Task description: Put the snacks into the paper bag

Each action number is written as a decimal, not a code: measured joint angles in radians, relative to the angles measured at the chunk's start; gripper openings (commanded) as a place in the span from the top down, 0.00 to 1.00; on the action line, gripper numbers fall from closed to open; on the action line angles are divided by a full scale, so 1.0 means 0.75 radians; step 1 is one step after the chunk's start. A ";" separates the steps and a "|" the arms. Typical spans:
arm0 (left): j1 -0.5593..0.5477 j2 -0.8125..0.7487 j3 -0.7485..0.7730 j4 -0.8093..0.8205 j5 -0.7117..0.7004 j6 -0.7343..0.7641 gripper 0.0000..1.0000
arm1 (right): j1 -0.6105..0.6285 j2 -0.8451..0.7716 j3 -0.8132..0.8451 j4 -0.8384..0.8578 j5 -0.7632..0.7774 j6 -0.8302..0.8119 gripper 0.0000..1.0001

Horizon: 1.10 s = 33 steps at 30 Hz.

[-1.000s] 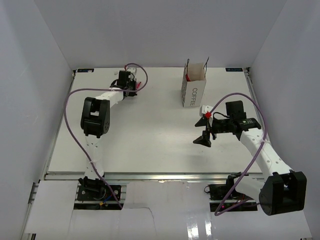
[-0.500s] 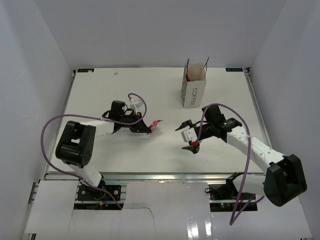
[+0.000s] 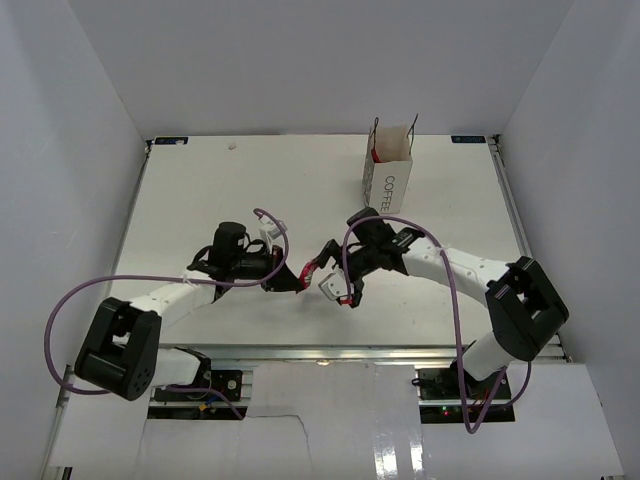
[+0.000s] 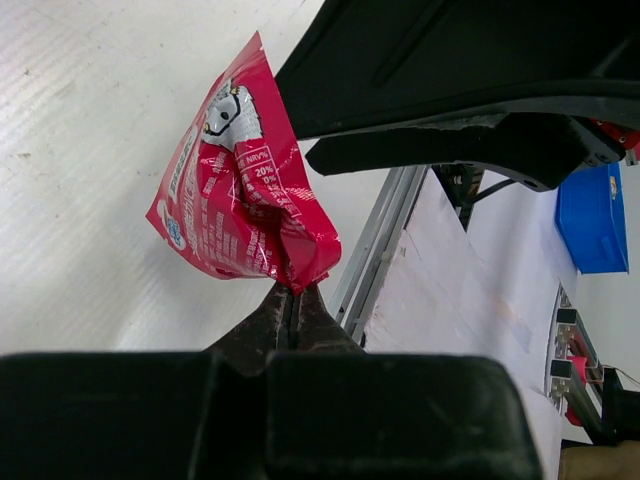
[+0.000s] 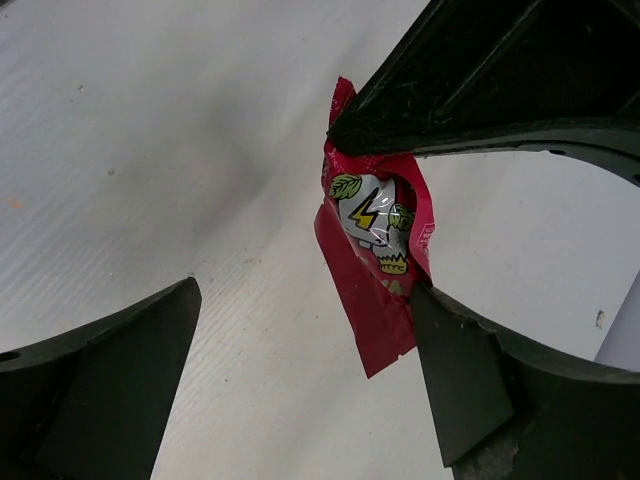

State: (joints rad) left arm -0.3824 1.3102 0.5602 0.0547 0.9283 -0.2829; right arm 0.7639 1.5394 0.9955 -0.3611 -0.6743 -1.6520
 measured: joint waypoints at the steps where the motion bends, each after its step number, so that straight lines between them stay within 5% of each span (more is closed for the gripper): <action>1: -0.003 -0.020 -0.015 0.001 -0.002 -0.005 1.00 | 0.009 -0.001 0.000 -0.002 0.007 0.000 0.10; 7: -0.012 -0.089 -0.060 0.003 0.006 -0.015 1.00 | 0.027 -0.069 0.009 -0.055 -0.033 0.023 0.24; 12: -0.030 -0.083 -0.074 0.000 0.035 -0.015 1.00 | 0.027 -0.154 0.124 -0.184 -0.182 -0.018 0.59; 15: -0.034 -0.075 -0.075 -0.003 0.041 -0.015 1.00 | 0.030 -0.188 0.151 -0.181 -0.232 0.013 0.54; 19: -0.034 -0.075 -0.075 -0.003 0.048 -0.015 1.00 | 0.032 -0.182 0.131 -0.134 -0.208 0.097 0.26; 23: -0.034 -0.077 -0.075 -0.003 0.052 -0.015 1.00 | 0.038 -0.135 0.115 -0.108 -0.150 0.137 0.20; 29: -0.034 -0.093 -0.075 -0.004 0.063 -0.015 1.00 | 0.058 -0.042 0.098 -0.027 -0.055 0.210 0.25; 33: -0.035 -0.108 -0.075 -0.009 0.066 -0.015 1.00 | 0.083 0.057 0.104 -0.003 -0.020 0.230 0.49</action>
State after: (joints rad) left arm -0.4084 1.2289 0.5041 0.0483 0.9779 -0.2939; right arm 0.8261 1.5822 1.0733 -0.3630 -0.6891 -1.4796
